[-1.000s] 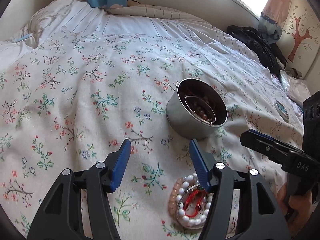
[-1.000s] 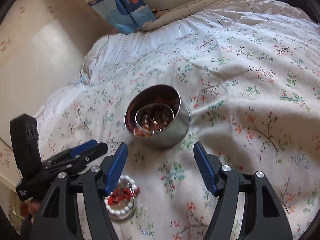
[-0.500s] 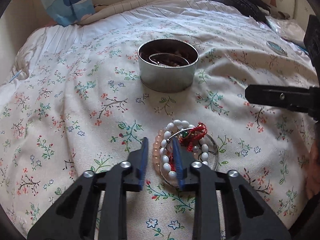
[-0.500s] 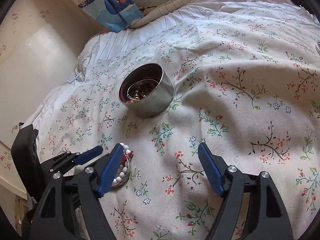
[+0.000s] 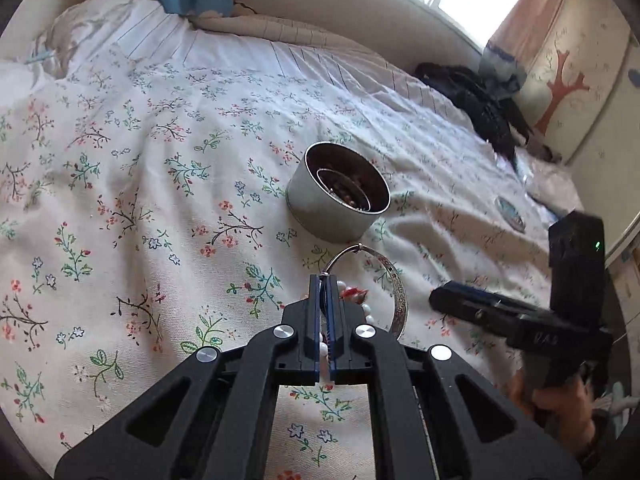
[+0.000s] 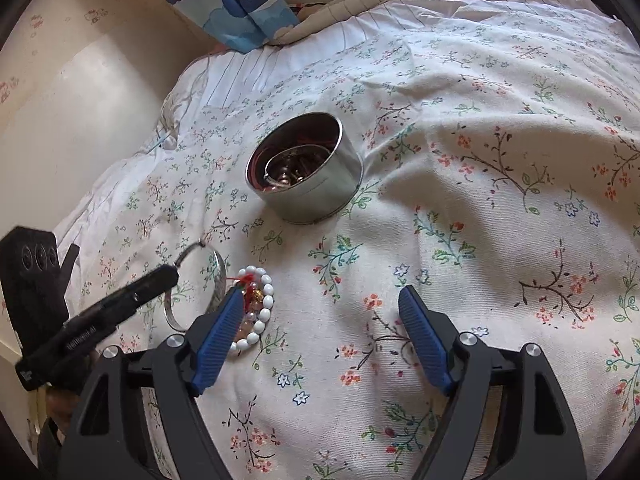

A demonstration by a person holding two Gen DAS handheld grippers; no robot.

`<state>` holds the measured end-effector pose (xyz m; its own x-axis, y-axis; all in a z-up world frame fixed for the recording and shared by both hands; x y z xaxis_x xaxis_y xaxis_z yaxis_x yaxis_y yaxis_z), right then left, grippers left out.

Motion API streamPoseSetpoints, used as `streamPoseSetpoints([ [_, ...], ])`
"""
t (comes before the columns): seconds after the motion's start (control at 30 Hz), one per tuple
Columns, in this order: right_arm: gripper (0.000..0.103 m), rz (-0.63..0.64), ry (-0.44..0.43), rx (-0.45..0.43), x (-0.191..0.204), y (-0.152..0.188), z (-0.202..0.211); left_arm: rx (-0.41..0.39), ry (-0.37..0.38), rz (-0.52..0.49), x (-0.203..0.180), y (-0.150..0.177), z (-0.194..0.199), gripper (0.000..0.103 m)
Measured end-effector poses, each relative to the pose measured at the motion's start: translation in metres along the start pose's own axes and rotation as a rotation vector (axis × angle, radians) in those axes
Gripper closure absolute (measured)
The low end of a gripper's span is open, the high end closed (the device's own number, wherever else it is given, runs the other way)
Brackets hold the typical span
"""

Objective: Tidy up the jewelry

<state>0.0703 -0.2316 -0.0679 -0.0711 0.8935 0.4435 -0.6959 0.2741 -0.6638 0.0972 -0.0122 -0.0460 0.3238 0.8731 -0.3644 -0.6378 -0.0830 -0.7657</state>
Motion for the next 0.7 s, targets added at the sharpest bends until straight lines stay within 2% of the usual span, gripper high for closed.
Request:
streamPoseSetpoints([
  [0.2, 0.026, 0.163, -0.022, 0.04, 0.034, 0.008, -0.019, -0.039, -0.015, 0.055, 0.012, -0.006, 0.004, 0.1],
  [0.43, 0.027, 0.279, -0.051, 0.017, 0.062, 0.004, -0.037, -0.072, -0.025, 0.121, 0.028, -0.013, 0.008, 0.1],
  [0.5, 0.041, 0.304, -0.052, 0.058, 0.066, 0.007, -0.049, -0.078, -0.021, 0.129, 0.029, -0.014, 0.009, 0.101],
  [0.53, 0.063, 0.315, -0.038, 0.082, 0.067, 0.009, -0.055, -0.078, -0.02, 0.13, 0.03, -0.014, 0.009, 0.101],
  [0.57, 0.077, 0.326, -0.025, 0.099, 0.068, 0.012, -0.058, -0.074, -0.027, 0.127, 0.03, -0.014, 0.008, 0.101],
  [0.6, 0.078, 0.329, -0.027, 0.1, 0.068, 0.012, -0.057, -0.065, -0.037, 0.122, 0.03, -0.013, 0.006, 0.101],
  [0.67, 0.09, 0.325, -0.031, 0.081, 0.067, 0.011, -0.051, -0.046, -0.063, 0.112, 0.032, -0.011, 0.003, 0.101],
  [0.7, 0.092, 0.313, -0.03, 0.076, 0.065, 0.01, -0.049, -0.04, -0.076, 0.106, 0.033, -0.011, 0.002, 0.101],
])
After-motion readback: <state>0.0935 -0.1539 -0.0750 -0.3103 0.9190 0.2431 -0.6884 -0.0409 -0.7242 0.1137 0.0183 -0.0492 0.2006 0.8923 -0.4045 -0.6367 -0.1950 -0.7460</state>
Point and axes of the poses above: each gripper's, at about its wrist camera, not at the fingertips, and z roughly against the way its jaws point, x to its left, y to its underside, the point moved 1 cm from there along -z, roughly the way its jaws point, and after that the axes turned 13 degrees about -x, right-handed, at the moved point
